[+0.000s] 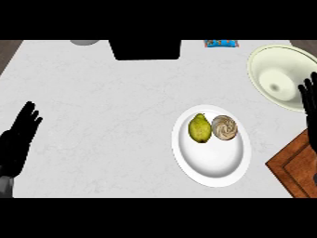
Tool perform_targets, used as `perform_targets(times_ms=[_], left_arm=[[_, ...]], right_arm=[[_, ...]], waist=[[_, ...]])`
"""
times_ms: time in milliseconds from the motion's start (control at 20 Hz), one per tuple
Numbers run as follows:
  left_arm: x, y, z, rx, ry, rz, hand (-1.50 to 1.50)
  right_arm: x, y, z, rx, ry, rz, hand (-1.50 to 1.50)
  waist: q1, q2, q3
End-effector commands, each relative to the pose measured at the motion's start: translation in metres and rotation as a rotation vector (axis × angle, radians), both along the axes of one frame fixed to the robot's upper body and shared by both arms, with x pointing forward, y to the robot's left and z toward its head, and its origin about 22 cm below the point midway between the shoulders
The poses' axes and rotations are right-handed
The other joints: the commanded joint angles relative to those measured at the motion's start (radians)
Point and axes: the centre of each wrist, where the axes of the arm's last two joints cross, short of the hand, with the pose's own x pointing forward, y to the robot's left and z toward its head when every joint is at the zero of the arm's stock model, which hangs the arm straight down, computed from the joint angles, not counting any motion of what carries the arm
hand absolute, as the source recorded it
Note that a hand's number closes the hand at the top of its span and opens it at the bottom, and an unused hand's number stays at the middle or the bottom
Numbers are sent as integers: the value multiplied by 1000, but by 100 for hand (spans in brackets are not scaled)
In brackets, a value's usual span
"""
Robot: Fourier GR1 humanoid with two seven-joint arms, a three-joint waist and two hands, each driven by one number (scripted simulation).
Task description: Pick the cupcake from the plate and place it in the bowl
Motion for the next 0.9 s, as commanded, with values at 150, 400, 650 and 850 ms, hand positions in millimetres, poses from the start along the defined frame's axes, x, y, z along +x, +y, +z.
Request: perform_targets(times_ms=[150,400,650,850], left_arm=[[29,-60,25,35,-186,-189,0],[31,-79,21,-8,-216,-208,0],[31,-110,22,-23,-226,-237,0],[34,-121,9,-1,-223,-262,0]], right_arm=[[0,64,-23,-232,176,314,150],[-16,77,-53,-497,-8,-22,-150],[-47,151,-71,-257,-226,11,-150],[-57,135,-54,-368,-305,-36,-150]], waist=[[19,34,-18],[-19,27,-17],[-4,26,-15],[-4,26,-16]])
